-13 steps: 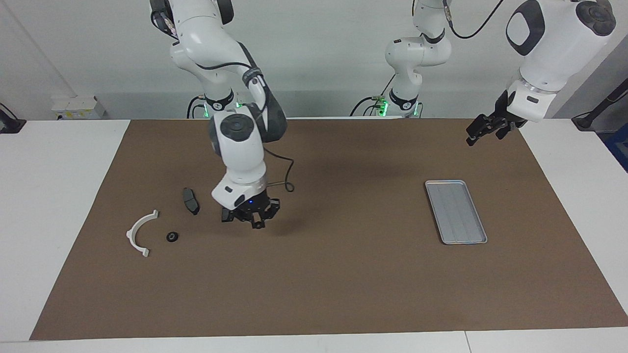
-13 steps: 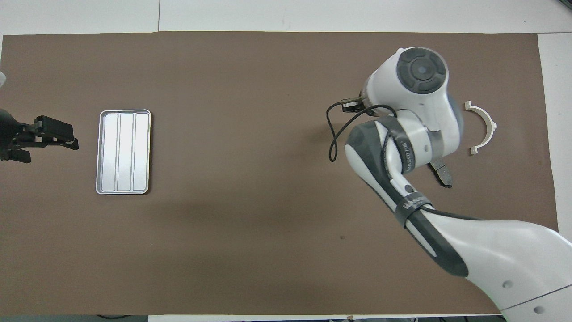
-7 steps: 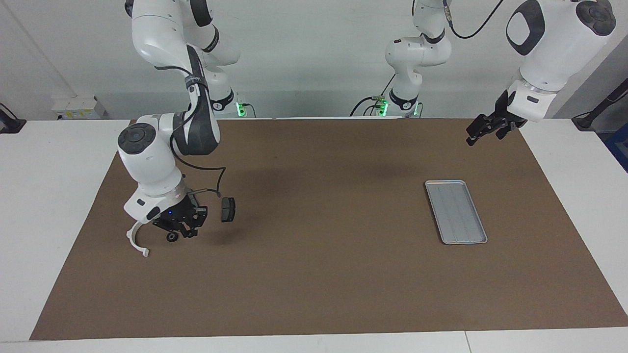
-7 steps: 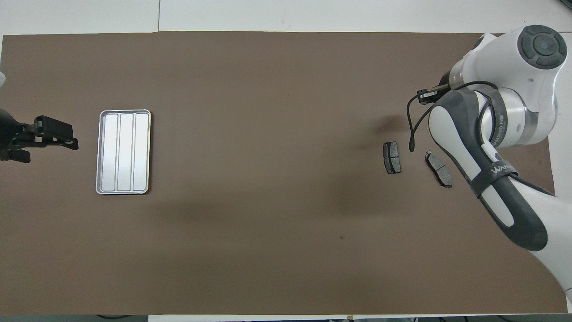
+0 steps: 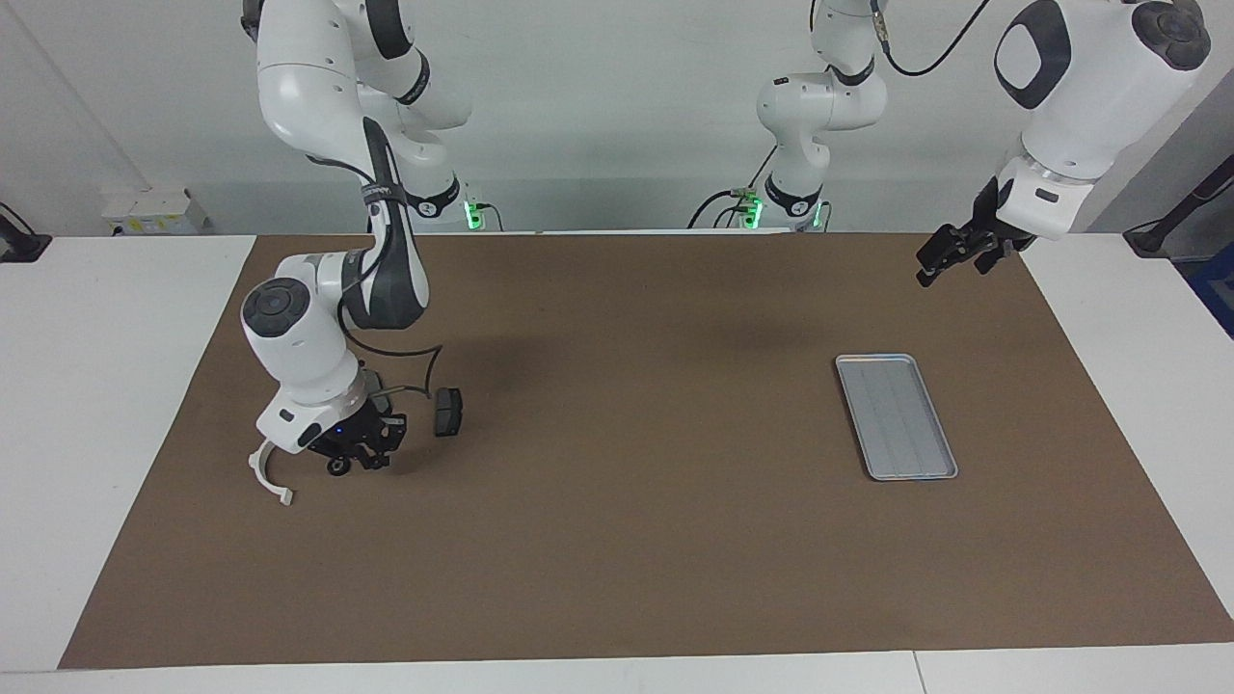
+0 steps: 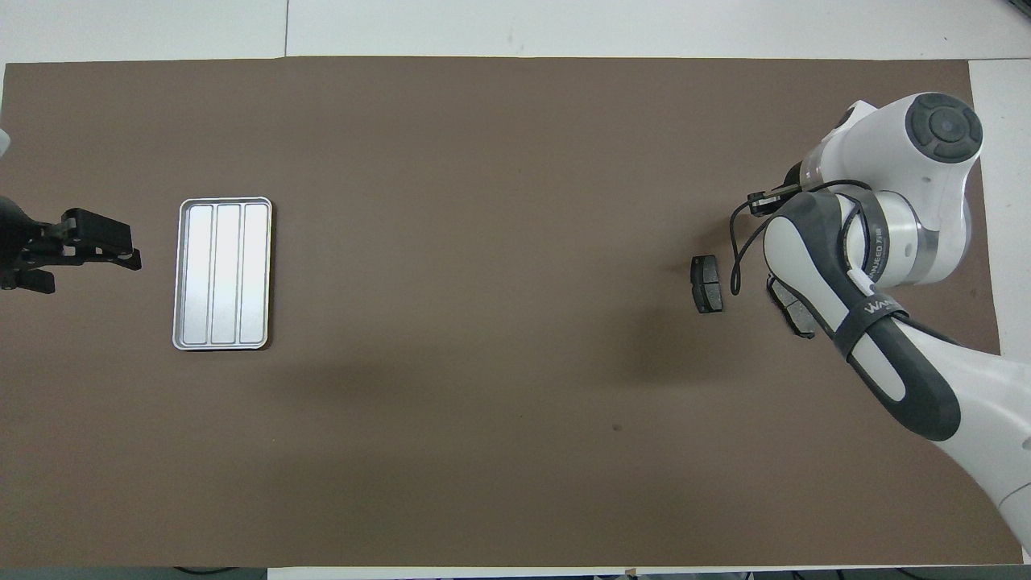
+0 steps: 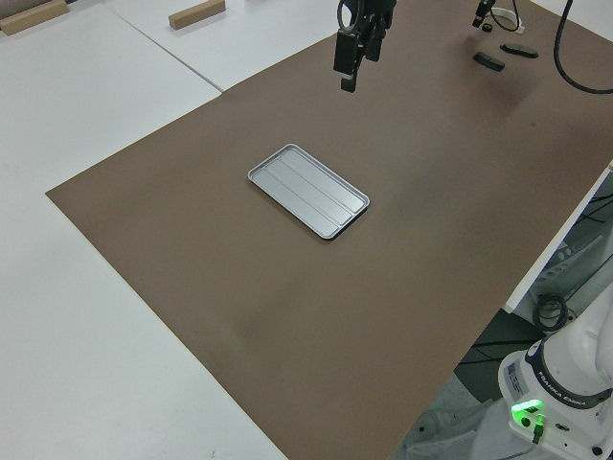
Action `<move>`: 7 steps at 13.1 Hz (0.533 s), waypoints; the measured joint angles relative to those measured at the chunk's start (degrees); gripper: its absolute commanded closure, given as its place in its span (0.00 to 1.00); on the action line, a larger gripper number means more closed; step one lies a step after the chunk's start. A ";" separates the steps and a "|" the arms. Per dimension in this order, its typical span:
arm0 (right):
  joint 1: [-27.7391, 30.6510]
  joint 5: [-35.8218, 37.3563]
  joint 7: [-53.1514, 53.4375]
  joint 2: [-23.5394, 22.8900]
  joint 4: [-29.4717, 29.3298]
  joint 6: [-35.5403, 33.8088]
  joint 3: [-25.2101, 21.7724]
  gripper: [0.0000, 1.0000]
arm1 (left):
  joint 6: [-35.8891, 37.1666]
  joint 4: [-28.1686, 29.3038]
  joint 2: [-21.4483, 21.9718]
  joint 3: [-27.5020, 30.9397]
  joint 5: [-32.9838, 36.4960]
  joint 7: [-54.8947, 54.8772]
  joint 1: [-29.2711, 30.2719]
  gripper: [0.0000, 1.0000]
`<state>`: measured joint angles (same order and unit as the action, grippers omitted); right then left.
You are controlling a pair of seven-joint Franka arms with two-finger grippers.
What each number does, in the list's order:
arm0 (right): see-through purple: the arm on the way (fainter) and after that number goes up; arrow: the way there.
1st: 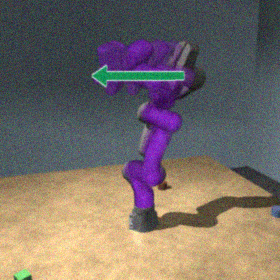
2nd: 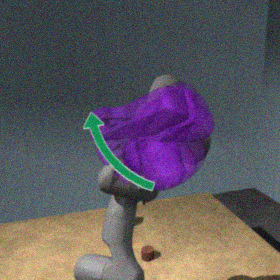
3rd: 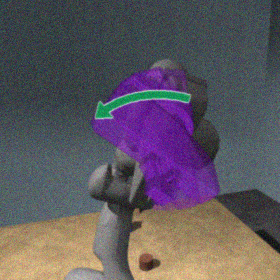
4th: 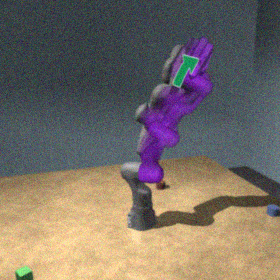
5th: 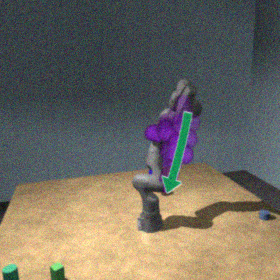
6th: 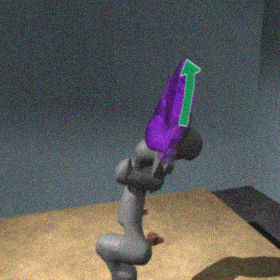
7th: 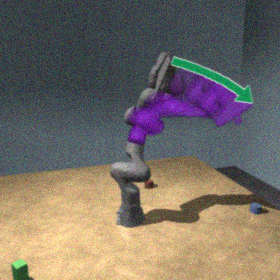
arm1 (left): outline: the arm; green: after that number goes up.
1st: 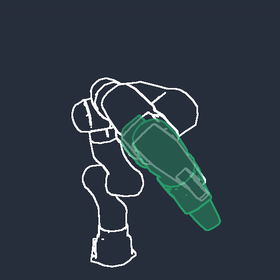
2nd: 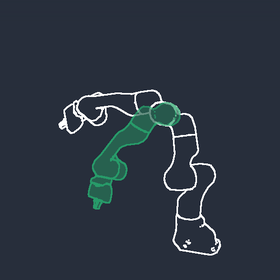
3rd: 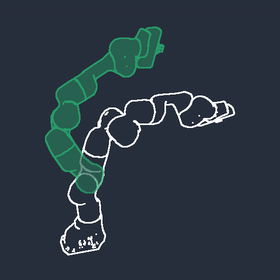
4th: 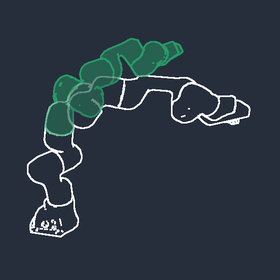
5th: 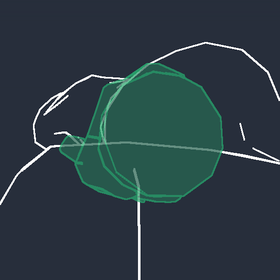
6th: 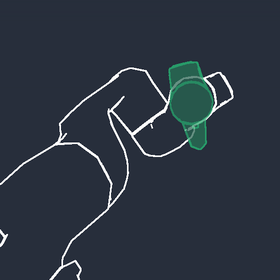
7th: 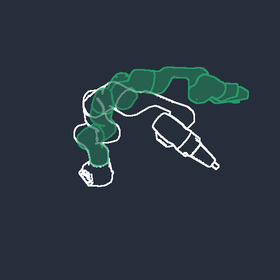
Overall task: Place bearing gear from tray to pile
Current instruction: 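Carry the gear with the right gripper beside the first gear and release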
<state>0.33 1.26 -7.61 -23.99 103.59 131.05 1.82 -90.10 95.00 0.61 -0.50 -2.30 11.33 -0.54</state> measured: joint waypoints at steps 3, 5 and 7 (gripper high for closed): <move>0.00 0.00 0.00 -0.05 1.13 0.58 0.00 1.00 | 0.00 0.00 0.00 0.00 0.01 0.00 0.00 0.00; 0.05 0.00 0.00 -0.08 1.88 1.03 0.00 1.00 | 0.00 0.00 0.00 0.00 0.02 0.00 0.00 0.00; 0.14 0.00 0.00 -0.21 2.94 2.09 -0.01 1.00 | 0.00 0.00 0.00 0.00 0.02 0.00 0.00 0.00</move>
<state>0.46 1.26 -7.61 -24.20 106.53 133.13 1.81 -90.10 95.00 0.61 -0.50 -2.28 11.33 -0.54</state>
